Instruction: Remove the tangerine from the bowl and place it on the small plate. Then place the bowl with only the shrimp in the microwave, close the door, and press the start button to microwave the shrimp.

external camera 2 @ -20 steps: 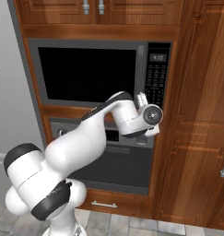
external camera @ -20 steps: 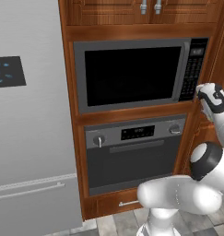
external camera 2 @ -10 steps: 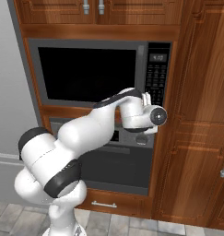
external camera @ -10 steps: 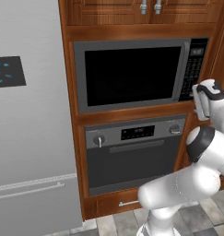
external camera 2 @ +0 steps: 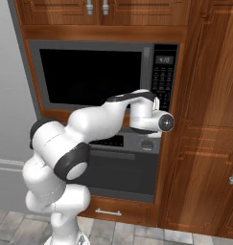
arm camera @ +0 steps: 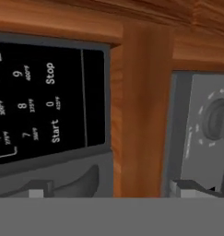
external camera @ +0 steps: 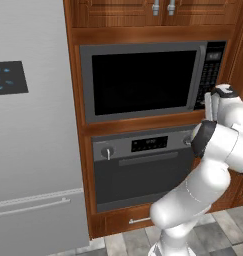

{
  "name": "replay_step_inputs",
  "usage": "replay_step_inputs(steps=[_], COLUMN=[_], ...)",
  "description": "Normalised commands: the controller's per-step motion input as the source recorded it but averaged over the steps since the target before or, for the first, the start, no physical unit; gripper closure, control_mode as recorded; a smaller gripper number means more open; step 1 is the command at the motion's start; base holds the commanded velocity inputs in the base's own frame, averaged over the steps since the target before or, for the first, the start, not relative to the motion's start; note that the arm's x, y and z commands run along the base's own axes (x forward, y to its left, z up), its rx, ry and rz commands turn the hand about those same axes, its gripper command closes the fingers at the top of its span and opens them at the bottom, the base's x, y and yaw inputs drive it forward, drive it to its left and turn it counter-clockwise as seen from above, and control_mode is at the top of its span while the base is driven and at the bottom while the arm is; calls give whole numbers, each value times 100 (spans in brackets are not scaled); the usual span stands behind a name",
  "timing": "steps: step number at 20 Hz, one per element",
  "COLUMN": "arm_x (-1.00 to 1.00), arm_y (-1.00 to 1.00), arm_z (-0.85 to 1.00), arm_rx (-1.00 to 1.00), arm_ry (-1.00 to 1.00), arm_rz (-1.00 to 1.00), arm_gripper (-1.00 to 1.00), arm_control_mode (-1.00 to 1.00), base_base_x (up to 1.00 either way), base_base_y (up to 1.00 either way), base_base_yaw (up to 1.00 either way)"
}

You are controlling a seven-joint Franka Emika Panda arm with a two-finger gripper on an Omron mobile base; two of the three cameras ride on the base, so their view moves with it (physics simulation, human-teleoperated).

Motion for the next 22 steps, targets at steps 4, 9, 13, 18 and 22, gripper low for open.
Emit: replay_step_inputs(steps=[4, 9, 13, 18, 22], arm_x=[37, 36, 31, 28, 26], arm_y=[0, 0, -1, -3, -6], arm_z=[-11, -9, -11, -17, -28], arm_rx=[12, 12, 11, 7, 6], arm_ry=[0, 0, 0, 0, 0], arm_rz=[-4, -5, -5, -6, -6], arm_gripper=[-100, -100, -100, -100, -100], arm_control_mode=[-100, -100, -100, -100, -100], base_base_x=[0, 0, 0, 0, 0], base_base_y=[0, 0, 0, 0, 0], base_base_yaw=[0, 0, 0, 0, 0])
